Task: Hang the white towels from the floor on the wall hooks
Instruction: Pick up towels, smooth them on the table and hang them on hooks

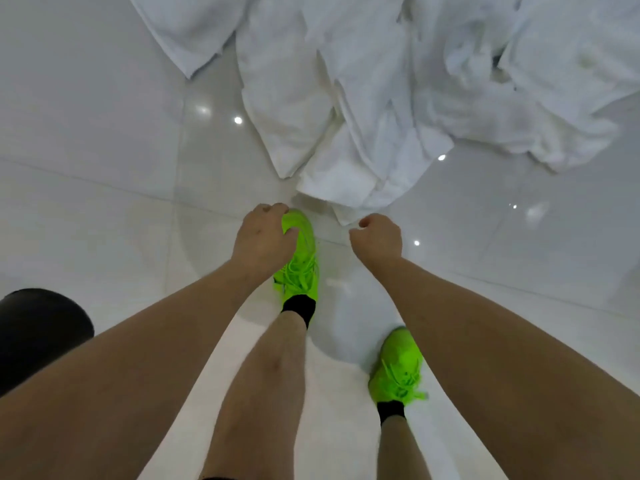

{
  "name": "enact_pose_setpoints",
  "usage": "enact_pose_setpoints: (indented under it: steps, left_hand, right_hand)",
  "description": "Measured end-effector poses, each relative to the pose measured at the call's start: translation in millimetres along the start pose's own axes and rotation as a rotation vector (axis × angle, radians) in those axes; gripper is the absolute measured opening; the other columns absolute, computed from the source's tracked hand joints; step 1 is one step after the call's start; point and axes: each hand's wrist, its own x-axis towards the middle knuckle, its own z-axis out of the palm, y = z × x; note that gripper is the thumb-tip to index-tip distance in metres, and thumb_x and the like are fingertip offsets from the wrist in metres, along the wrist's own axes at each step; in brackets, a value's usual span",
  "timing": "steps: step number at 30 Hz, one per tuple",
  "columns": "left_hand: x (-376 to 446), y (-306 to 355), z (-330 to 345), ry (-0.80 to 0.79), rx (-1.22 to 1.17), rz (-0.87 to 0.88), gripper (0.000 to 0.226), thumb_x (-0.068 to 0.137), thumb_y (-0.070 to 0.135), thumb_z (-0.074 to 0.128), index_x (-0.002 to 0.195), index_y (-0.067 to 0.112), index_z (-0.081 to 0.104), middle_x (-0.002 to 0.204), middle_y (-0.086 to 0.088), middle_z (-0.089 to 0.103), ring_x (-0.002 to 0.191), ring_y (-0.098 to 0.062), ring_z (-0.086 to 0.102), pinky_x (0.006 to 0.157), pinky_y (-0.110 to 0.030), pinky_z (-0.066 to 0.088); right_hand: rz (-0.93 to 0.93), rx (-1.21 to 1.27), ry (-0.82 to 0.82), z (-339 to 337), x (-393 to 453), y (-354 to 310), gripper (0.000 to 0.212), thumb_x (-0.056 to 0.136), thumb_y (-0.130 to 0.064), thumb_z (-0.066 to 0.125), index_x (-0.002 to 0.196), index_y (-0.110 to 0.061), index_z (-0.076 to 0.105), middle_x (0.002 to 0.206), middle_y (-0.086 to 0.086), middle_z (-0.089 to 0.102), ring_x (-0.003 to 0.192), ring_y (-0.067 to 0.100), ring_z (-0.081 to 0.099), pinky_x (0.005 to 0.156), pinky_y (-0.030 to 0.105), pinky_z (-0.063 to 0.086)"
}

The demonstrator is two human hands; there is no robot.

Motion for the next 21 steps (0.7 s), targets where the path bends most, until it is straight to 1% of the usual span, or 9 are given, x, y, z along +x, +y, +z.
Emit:
enact_pose_setpoints:
  steps: [3,5,8,10,12,14,16,18,21]
  left_hand:
    - [34.8,-16.7,18.6,-0.002,0.018,0.001,0.046,0.092,0.031,0.059,0.134,0.014,0.053,0.127,-0.016,0.054,0.123,-0.033,0.049,0.101,-0.035,0.036]
    - [51.1,-24.5,28.0,-0.009,0.031,0.006,0.045,0.092,0.031,0.059,0.133,0.013,0.054,0.127,-0.017,0.055,0.121,-0.034,0.049,0.1,-0.036,0.037]
    - [64.4,-30.9,32.9,-0.011,0.063,0.017,0.044,0.092,0.031,0.058,0.132,0.014,0.055,0.127,-0.018,0.055,0.12,-0.035,0.05,0.099,-0.036,0.038]
    - [66.0,-29.5,30.8,-0.008,0.068,0.016,0.044,0.092,0.03,0.058,0.133,0.014,0.055,0.128,-0.017,0.055,0.121,-0.035,0.05,0.101,-0.036,0.038]
    - [61.5,-22.5,26.2,-0.004,0.064,0.022,0.044,0.093,0.03,0.058,0.134,0.014,0.054,0.129,-0.017,0.054,0.122,-0.035,0.049,0.102,-0.036,0.037]
    - [50.5,-9.2,18.1,0.001,0.064,0.033,0.045,0.093,0.03,0.058,0.134,0.014,0.054,0.129,-0.017,0.054,0.122,-0.035,0.049,0.102,-0.036,0.036]
    - [31.1,14.0,2.0,0.017,0.063,0.068,0.045,0.093,0.03,0.058,0.135,0.013,0.053,0.128,-0.017,0.054,0.122,-0.035,0.049,0.1,-0.034,0.036]
    - [4.7,44.4,-22.0,0.022,0.059,0.106,0.048,0.093,0.03,0.058,0.137,0.014,0.05,0.13,-0.017,0.053,0.123,-0.033,0.049,0.099,-0.033,0.036]
    - [-46.9,97.5,-64.9,0.057,0.058,0.2,0.055,0.093,0.034,0.059,0.142,0.014,0.045,0.135,-0.017,0.05,0.125,-0.033,0.047,0.101,-0.034,0.036]
  right_hand:
    - [-0.054,-0.082,0.103,22.6,45.6,-1.2,0.041,0.09,-0.024,0.062,0.126,-0.009,0.053,0.112,0.013,0.062,0.107,0.03,0.058,0.087,0.038,0.047]
    - [-0.099,-0.145,0.157,34.1,68.8,-1.8,0.042,0.093,-0.025,0.062,0.131,-0.011,0.05,0.117,0.015,0.059,0.112,0.032,0.055,0.088,0.038,0.046]
    - [-0.101,-0.135,0.229,41.5,87.6,1.1,0.025,0.096,-0.017,0.052,0.118,-0.014,0.062,0.111,0.011,0.062,0.104,0.029,0.059,0.081,0.035,0.049]
    - [-0.118,-0.078,0.257,39.9,87.5,2.6,0.025,0.093,-0.01,0.048,0.109,-0.014,0.067,0.104,0.009,0.064,0.096,0.027,0.061,0.078,0.035,0.051]
    - [-0.153,0.008,0.263,34.2,77.8,1.4,0.025,0.091,-0.007,0.048,0.105,-0.013,0.067,0.1,0.008,0.065,0.092,0.027,0.06,0.076,0.034,0.049]
    - [-0.164,0.167,0.268,24.3,60.1,-1.5,0.022,0.089,-0.005,0.048,0.1,-0.015,0.064,0.088,0.007,0.065,0.083,0.026,0.06,0.073,0.037,0.051]
    - [-0.164,0.312,0.27,5.0,33.6,-5.9,0.019,0.087,-0.004,0.046,0.094,-0.015,0.061,0.077,0.002,0.06,0.074,0.023,0.056,0.071,0.037,0.05]
    - [-0.185,0.404,0.261,-26.8,2.0,-17.0,0.019,0.088,-0.004,0.046,0.094,-0.015,0.06,0.075,-0.003,0.056,0.075,0.02,0.054,0.073,0.034,0.048]
    - [-0.206,0.548,0.228,-94.3,-53.0,-40.9,0.022,0.091,-0.005,0.046,0.105,-0.01,0.061,0.086,-0.004,0.056,0.085,0.02,0.056,0.08,0.031,0.046]
